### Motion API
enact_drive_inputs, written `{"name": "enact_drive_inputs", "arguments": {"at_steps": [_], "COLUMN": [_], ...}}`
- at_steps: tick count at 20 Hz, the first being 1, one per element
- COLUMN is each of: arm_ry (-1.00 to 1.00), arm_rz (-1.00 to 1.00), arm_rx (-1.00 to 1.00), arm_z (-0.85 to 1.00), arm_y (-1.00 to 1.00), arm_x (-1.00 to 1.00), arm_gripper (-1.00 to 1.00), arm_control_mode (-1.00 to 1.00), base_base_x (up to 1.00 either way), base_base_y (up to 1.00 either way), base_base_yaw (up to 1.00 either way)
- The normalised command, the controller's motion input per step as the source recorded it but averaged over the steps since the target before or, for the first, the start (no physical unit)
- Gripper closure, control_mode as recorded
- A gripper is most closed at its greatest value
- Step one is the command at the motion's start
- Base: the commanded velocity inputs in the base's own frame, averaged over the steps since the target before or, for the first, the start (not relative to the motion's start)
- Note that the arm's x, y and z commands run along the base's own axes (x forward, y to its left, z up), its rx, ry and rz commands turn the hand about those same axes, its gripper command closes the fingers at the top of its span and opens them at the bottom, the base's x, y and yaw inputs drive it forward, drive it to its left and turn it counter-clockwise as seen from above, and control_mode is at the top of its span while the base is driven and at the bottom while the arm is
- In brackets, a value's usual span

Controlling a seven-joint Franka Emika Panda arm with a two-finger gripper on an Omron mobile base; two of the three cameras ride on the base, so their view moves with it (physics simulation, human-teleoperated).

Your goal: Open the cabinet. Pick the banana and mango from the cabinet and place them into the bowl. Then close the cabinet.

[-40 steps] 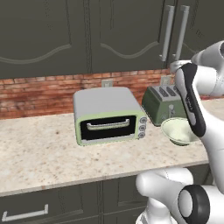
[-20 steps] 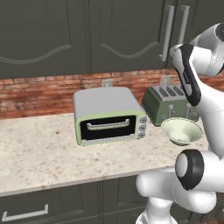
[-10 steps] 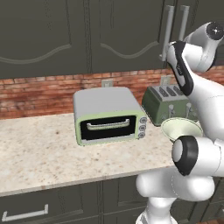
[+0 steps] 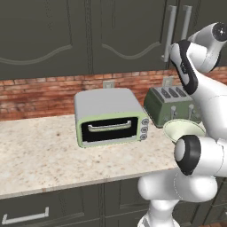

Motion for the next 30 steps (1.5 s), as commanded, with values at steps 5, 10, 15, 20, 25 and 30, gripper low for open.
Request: {"name": "enact_drive_inputs", "arguments": {"at_steps": [5, 10, 15, 20, 25, 30], "arm_ry": [-0.03, -0.01, 0.0, 0.0, 0.0, -0.06], "arm_rz": [0.0, 0.0, 0.0, 0.0, 0.0, 0.0], "arm_rx": [0.0, 0.0, 0.0, 0.0, 0.0, 0.0], "arm_z": [-0.05, -0.17, 0.0, 0.0, 0.0, 0.0], "arm_y": [0.0, 0.02, 0.0, 0.0, 0.08, 0.01], "arm_x": [0.5, 0.49, 0.04, -0.01, -0.04, -0.41], "arm_gripper": [-1.0, 1.0, 1.0, 1.0, 1.0, 1.0], "arm_control_mode": [-1.0, -1.0, -1.0, -1.0, -1.0, -1.0], "base_base_x": [0.0, 0.0, 0.0, 0.0, 0.0, 0.0], "base_base_y": [0.0, 0.0, 0.0, 0.0, 0.0, 0.0], "base_base_yaw": [0.0, 0.0, 0.0, 0.0, 0.0, 0.0]}}
